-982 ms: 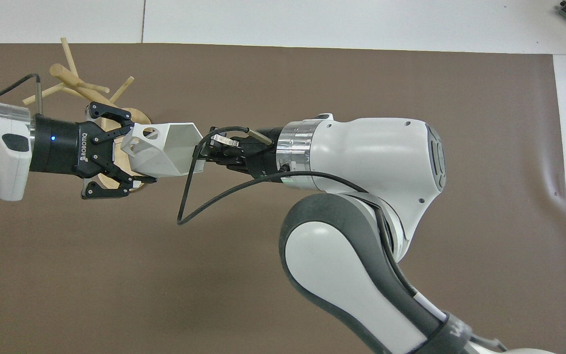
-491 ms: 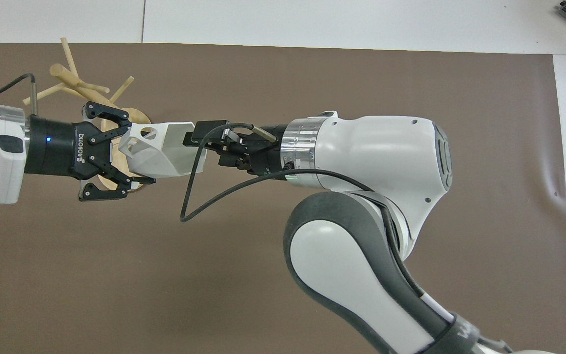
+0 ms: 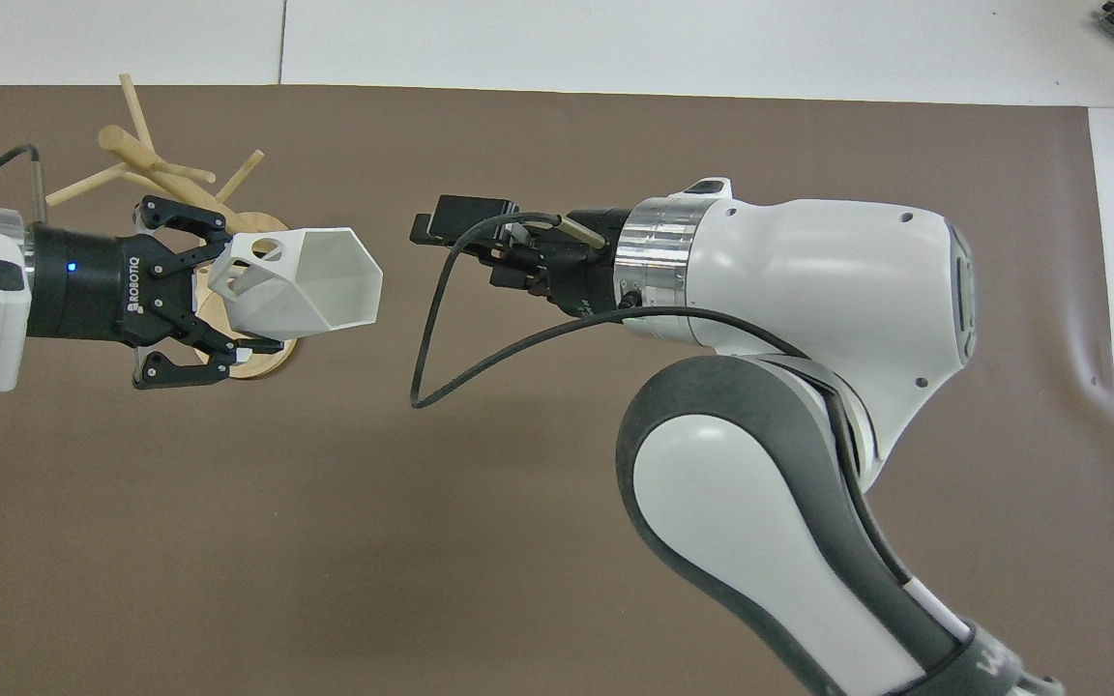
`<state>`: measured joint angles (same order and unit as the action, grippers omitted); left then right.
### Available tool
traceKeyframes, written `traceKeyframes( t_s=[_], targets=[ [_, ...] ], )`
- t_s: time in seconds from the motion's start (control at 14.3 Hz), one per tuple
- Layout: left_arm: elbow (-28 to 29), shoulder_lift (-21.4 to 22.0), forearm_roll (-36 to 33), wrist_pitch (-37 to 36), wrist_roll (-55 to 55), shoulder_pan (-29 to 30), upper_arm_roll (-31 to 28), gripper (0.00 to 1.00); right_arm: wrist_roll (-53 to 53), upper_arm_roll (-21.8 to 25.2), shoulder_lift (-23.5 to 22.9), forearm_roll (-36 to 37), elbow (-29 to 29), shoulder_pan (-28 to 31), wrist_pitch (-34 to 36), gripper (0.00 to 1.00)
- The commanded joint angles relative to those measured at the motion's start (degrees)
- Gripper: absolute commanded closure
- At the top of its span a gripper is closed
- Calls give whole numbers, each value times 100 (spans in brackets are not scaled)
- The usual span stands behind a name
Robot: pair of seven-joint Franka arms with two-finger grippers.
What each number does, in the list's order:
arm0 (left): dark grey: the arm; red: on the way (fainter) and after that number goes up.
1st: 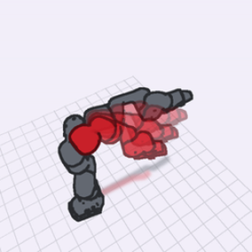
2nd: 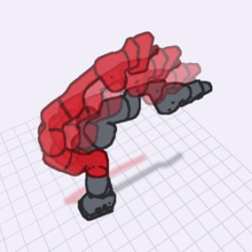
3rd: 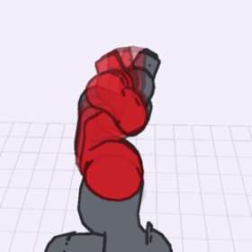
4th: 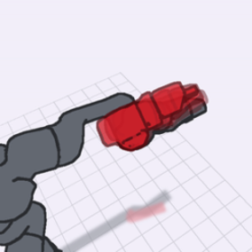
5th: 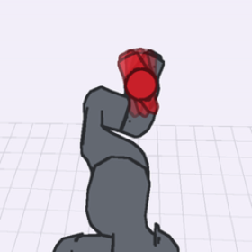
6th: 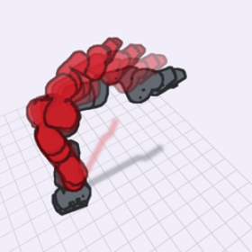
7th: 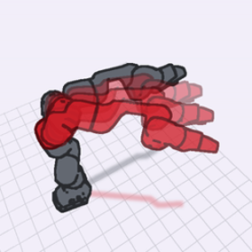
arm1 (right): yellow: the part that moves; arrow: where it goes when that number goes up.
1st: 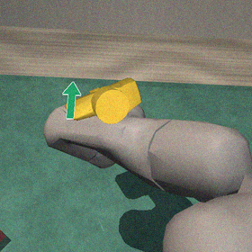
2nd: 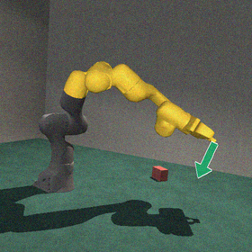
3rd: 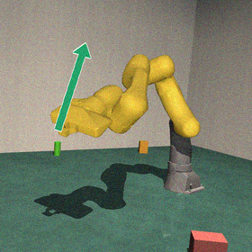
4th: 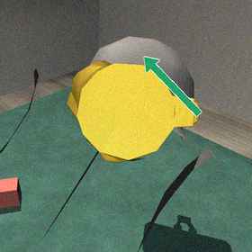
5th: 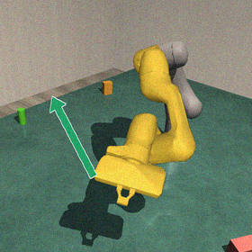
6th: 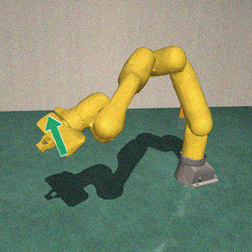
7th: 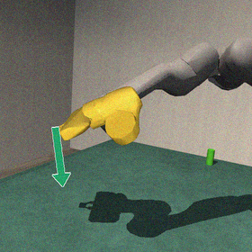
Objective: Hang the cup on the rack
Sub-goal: 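Open the right gripper and withdraw it while the left gripper holds the cup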
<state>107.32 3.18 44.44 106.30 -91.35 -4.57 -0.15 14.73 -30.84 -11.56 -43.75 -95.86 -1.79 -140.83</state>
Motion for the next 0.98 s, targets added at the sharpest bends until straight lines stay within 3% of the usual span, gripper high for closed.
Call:
traceKeyframes(
  t_s=[0.0, 0.28, 0.49, 0.7, 0.91],
  targets=[
    [323, 148, -295, 644, 476, -35, 33, 100, -705, 156, 294, 698, -423, 56, -6, 0],
    [1138, 437, -410, 1663, 1414, -149, 85, 100, -2093, 622, 488, 1666, -829, 56, 2, 0],
    [1536, 500, -410, 2709, 1909, -395, 103, 100, -3166, 938, 637, 1834, -1084, 56, 124, 0],
    [1791, 500, -463, 3474, 2436, -544, 138, 100, -3827, 1517, 892, 2089, -1076, 56, 966, 0],
    [1775, 386, -734, 3687, 3137, -536, 129, 100, -4170, 2247, 1121, 2125, -935, 64, 2135, 0]
  ],
)
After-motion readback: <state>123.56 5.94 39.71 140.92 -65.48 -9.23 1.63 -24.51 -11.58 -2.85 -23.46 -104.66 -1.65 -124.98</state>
